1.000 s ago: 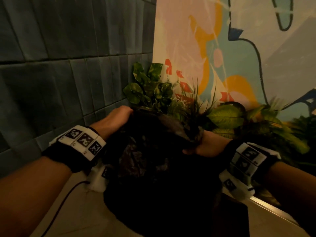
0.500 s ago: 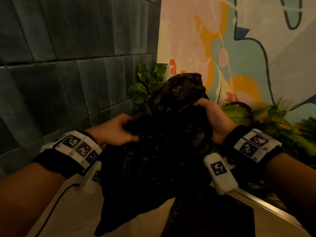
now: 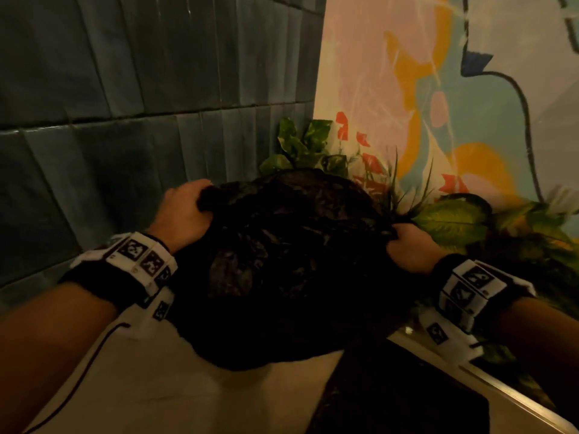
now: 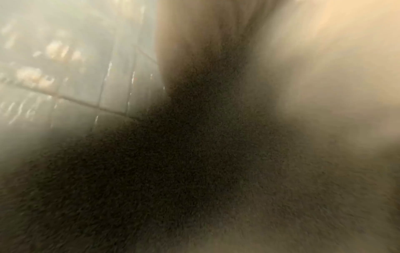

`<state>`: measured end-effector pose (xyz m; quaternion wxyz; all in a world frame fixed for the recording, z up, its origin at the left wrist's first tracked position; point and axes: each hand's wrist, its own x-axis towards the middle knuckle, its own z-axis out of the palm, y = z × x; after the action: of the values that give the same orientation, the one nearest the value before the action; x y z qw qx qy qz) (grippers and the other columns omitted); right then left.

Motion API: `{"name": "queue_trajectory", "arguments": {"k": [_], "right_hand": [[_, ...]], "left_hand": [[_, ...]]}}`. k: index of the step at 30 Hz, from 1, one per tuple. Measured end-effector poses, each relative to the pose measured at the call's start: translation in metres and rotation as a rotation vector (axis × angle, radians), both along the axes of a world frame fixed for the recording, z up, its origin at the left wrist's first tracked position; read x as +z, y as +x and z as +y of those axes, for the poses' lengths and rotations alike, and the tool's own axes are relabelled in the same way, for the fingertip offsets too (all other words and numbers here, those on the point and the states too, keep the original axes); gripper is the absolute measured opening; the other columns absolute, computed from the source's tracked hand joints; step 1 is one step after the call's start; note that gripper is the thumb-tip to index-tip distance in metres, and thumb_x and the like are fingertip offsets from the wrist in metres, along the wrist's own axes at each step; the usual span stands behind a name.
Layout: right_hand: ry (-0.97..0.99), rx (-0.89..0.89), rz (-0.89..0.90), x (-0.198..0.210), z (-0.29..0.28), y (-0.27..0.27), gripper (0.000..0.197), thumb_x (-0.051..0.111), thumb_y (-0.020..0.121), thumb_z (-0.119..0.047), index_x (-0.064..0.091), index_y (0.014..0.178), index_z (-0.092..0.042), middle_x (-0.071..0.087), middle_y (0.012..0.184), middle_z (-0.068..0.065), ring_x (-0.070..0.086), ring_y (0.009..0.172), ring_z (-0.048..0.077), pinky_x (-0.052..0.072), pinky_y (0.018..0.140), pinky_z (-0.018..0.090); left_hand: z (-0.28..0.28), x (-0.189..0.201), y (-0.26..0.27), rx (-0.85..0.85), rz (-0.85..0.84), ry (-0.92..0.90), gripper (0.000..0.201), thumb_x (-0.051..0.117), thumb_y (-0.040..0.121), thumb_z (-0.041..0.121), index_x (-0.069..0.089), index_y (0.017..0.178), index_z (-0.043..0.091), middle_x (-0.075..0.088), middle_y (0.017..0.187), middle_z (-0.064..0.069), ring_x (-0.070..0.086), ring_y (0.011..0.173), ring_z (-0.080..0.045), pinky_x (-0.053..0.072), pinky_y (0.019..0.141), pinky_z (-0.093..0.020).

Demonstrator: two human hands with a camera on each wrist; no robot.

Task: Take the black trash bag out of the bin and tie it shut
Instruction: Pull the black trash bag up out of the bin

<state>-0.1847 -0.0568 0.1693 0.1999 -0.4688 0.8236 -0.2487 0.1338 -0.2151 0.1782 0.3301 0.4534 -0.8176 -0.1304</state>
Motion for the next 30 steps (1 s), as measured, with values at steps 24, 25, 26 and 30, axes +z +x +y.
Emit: {"name": "queue_trajectory", "arguments": {"k": [24, 25, 26, 30], "right_hand": [[-0.232, 0.243, -1.039, 0.009, -0.015, 0.068, 0.04, 0.061, 0.088, -0.007, 0.057, 0.125, -0.019, 0.065, 0.121, 0.008, 0.066, 0.093, 0.022, 0.059, 0.073, 0.037], [-0.33, 0.201, -1.087, 0.011, -0.024, 0.067, 0.04, 0.059, 0.089, -0.007, 0.057, 0.128, -0.017, 0.064, 0.123, 0.012, 0.065, 0.092, 0.024, 0.058, 0.072, 0.038], [-0.408, 0.162, -1.122, 0.013, -0.035, 0.065, 0.041, 0.058, 0.09, -0.007, 0.055, 0.13, -0.013, 0.062, 0.126, 0.015, 0.065, 0.092, 0.026, 0.058, 0.072, 0.039], [-0.492, 0.068, -1.131, 0.005, -0.078, 0.068, 0.039, 0.056, 0.091, -0.005, 0.053, 0.13, -0.006, 0.063, 0.12, 0.02, 0.065, 0.093, 0.034, 0.06, 0.073, 0.045]], "left_hand": [[0.024, -0.003, -0.045, 0.061, 0.51, 0.414, 0.051, 0.057, 0.092, 0.028, 0.044, 0.139, 0.014, 0.05, 0.14, -0.011, 0.048, 0.127, -0.029, 0.043, 0.092, -0.019], [0.02, 0.003, -0.045, 0.101, 0.522, 0.324, 0.049, 0.056, 0.093, 0.021, 0.043, 0.139, 0.008, 0.048, 0.141, -0.013, 0.045, 0.129, -0.027, 0.039, 0.079, -0.007], [0.015, 0.01, -0.043, 0.136, 0.534, 0.261, 0.047, 0.055, 0.094, 0.018, 0.044, 0.137, 0.003, 0.048, 0.14, -0.015, 0.044, 0.128, -0.027, 0.034, 0.066, -0.002], [-0.009, 0.018, -0.041, 0.059, 0.685, 0.484, 0.046, 0.06, 0.09, 0.026, 0.051, 0.132, 0.01, 0.061, 0.124, -0.009, 0.059, 0.104, -0.02, 0.044, 0.076, -0.022]]}}
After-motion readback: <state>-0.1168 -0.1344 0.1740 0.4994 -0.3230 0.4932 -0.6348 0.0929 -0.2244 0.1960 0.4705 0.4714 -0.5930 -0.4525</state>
